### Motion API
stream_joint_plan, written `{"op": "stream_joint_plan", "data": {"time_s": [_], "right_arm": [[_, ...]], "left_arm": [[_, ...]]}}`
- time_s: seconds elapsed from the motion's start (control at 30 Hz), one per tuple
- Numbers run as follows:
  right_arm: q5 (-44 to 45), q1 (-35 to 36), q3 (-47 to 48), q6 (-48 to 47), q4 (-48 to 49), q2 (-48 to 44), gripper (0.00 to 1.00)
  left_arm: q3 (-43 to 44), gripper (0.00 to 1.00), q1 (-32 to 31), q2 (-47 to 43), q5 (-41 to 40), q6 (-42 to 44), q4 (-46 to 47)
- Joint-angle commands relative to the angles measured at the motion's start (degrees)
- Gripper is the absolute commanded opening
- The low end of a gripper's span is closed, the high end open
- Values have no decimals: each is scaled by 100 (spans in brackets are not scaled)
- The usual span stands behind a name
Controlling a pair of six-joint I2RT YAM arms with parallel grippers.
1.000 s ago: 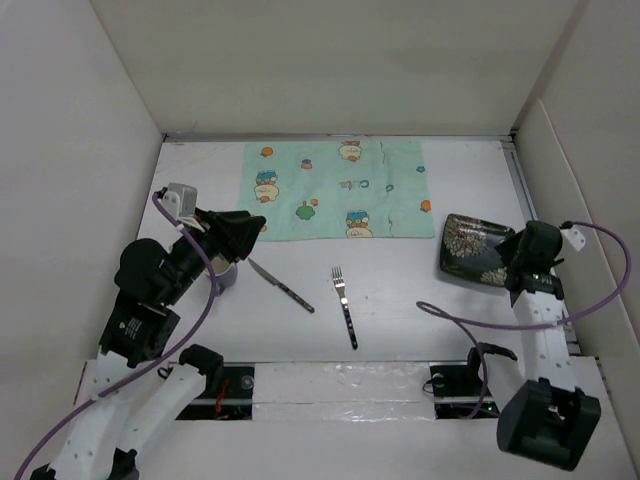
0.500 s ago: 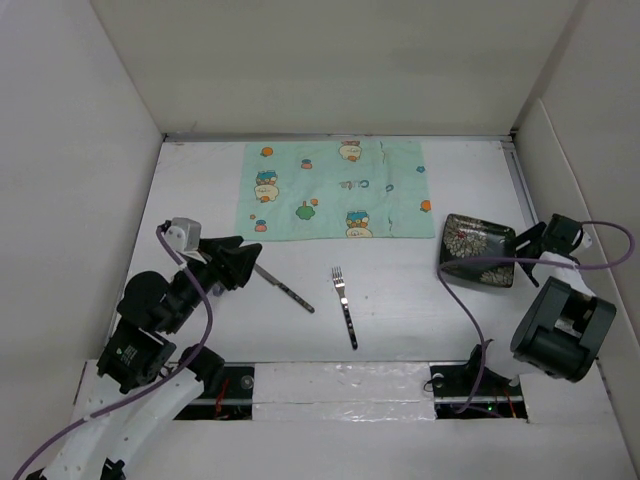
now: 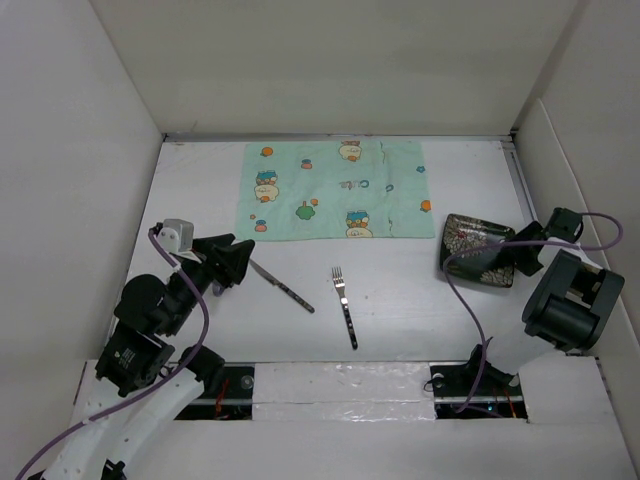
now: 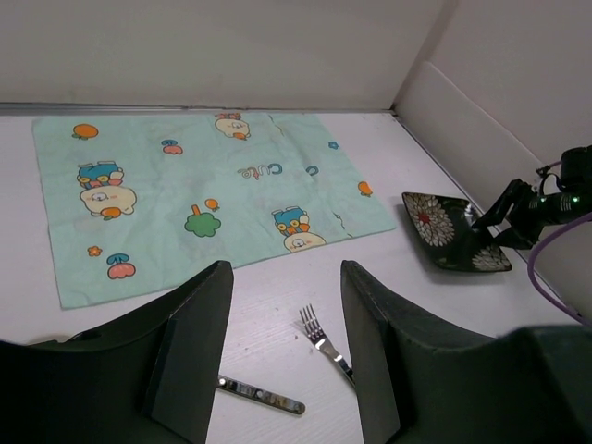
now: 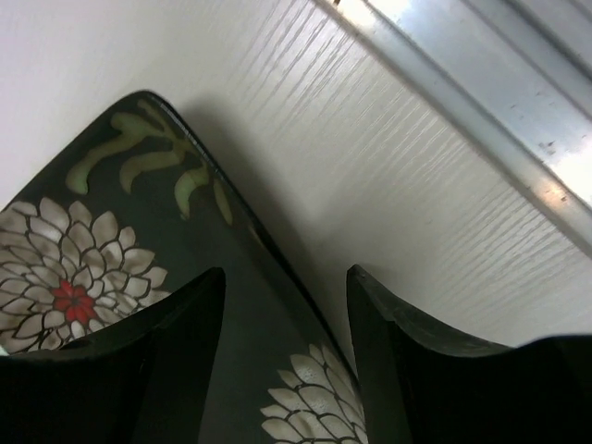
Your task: Set the dinner table for one person
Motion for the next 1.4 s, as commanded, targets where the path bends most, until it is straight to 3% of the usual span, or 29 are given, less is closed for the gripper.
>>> {"op": "stream_joint_plan", "data": {"time_s": [0.0,0.2,0.3,0.47,0.63,0.77,0.87,0.9,0.93,1.03,1.37], "right_arm": [[-546,-47,9,-55,-227,-162,60],[-321,-47,-526,261,-254,-740,38],[-222,-47,-781,384,-315,-1014,37],[-546,6,-1028,481,-228,-1226,56],[-1074,6,-1432,893,457,-1033,57],[-1048,58,-1932,1368,1116,-1182,49],[-969,59,-2162,1711,1600,-1226,38],[-899,59,-2275,1860,1705,-1235,31],[-847,59,-2311,1948,1732,-1243,16],[-714,59,-2557,2151,1777,-1645,3],[-125,59,-2190,1924,775,-4527,0]], "left_arm": [[40,47,-29,-107,-142,81,143],[23,47,-29,-72,-142,64,151],[23,47,-29,-89,-142,63,143],[14,47,-29,-45,-142,55,152],[-4,47,-29,-10,-186,46,143],[-12,47,-29,-1,-248,28,143],[-12,47,-29,16,-274,28,143],[-21,47,-29,34,-292,28,151],[-21,47,-29,43,-300,28,143],[-21,47,-29,95,-327,37,143],[-56,47,-29,385,-335,20,143]]}}
